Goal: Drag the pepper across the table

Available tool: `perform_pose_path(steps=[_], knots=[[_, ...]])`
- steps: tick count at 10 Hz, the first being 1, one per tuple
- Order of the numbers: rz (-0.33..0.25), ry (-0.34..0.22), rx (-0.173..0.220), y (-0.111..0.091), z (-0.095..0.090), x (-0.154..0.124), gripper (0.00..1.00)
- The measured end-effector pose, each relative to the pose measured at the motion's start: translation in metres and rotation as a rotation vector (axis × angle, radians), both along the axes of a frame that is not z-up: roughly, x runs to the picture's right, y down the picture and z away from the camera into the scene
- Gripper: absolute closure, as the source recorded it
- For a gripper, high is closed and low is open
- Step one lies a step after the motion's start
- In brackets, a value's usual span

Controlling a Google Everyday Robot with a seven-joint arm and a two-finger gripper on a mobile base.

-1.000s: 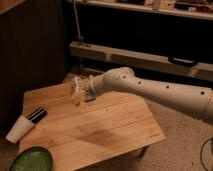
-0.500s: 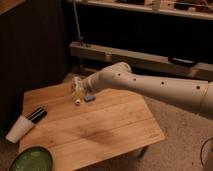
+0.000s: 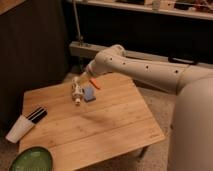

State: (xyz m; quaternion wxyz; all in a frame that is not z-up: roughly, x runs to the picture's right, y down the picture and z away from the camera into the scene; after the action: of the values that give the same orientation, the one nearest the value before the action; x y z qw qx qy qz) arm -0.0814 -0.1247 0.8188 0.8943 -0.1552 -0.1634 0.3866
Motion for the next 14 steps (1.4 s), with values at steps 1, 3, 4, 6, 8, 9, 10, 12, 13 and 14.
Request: perform_pose_path(steps=[1,3,4,6,8,9,10,12,13,14], knots=[[-0.012,0.031,-0.004,-0.016,0.018,0.004,0.20],[-0.032,0.083,-0.032,-0.049,0.067,0.007,0.20],[-0.038,0.090,-0.043,-0.057,0.083,0.006,0.20],[-0.041,0.107,-0.068,-0.071,0.115,0.010,0.20],[-0.040,0.111,-0.093,-0.071,0.137,0.004,0.20],[-0.039,0.111,-0.103,-0.066,0.145,0.001,0.20],[-0.027,0.107,-0.114,-0.058,0.147,-0.004,0.20],[-0.012,0.093,-0.127,-0.034,0.138,-0.018,0.20],[-0.008,0.093,-0.131,-0.022,0.133,-0.021,0.20],[-0.009,0.095,-0.137,-0.009,0.130,-0.028,0.20]])
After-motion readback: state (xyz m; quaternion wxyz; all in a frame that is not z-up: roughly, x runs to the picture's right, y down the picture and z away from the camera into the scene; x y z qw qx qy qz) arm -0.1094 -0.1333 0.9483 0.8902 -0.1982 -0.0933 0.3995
